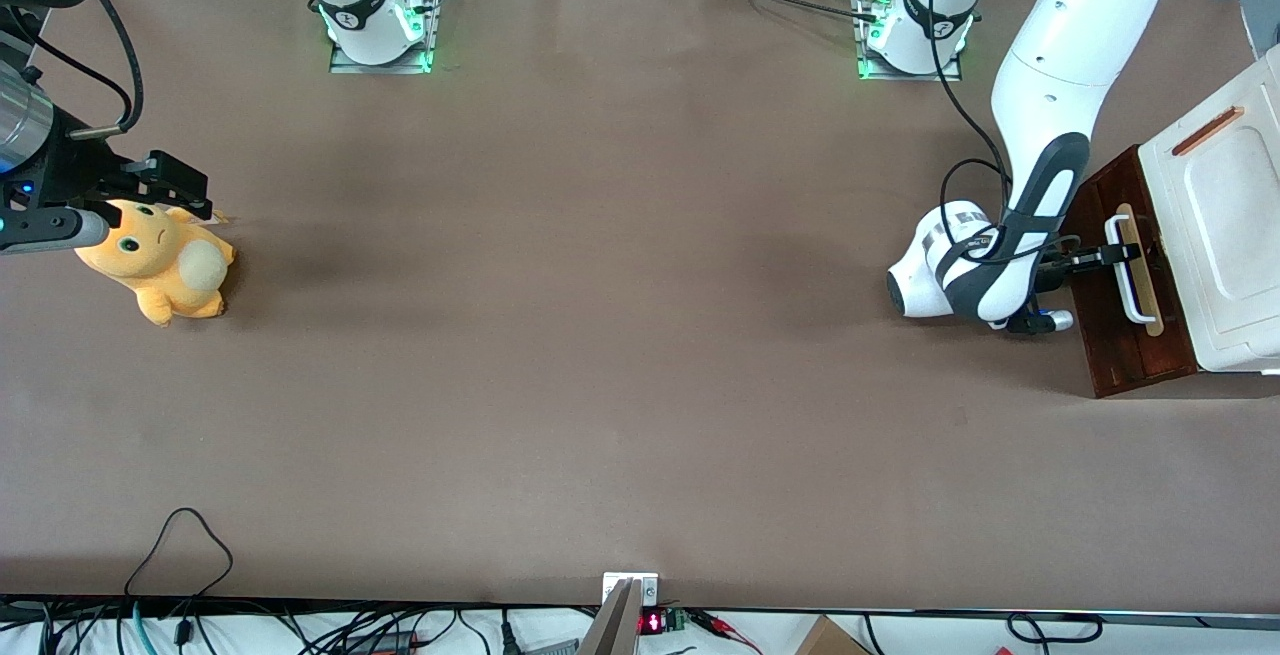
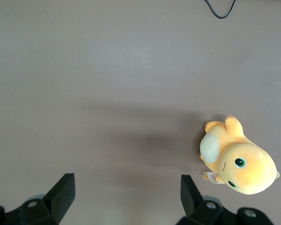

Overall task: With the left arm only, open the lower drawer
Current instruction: 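Close the left gripper on the white handle, then pull the handle with the left gripper, sliding the drawer out, then open the left gripper and release the handle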

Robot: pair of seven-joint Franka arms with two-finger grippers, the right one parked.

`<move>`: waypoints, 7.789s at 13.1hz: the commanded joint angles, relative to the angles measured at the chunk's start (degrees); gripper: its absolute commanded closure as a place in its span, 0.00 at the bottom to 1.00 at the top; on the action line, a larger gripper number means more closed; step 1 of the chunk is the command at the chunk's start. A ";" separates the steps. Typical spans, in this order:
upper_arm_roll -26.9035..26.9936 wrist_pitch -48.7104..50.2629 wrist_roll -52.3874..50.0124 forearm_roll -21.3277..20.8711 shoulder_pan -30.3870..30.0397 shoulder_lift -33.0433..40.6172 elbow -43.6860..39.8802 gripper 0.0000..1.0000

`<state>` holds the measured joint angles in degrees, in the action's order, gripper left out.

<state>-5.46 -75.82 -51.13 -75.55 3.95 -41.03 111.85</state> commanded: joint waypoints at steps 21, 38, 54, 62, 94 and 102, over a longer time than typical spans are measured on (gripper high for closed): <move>-4.29 1.56 -0.46 2.69 0.71 0.07 -0.85 0.86; -4.56 2.34 -2.05 8.22 4.75 -0.02 -1.90 0.87; -4.56 3.31 -3.81 13.33 8.97 -0.28 -3.31 0.88; -4.47 3.93 -4.33 15.35 10.90 -0.55 -3.92 0.88; -4.03 3.84 1.53 19.47 10.82 1.21 -7.85 0.00; 0.89 -3.79 27.73 36.07 6.96 15.17 -13.76 0.00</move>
<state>-5.54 -77.36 -28.20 -43.62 11.76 -29.41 97.27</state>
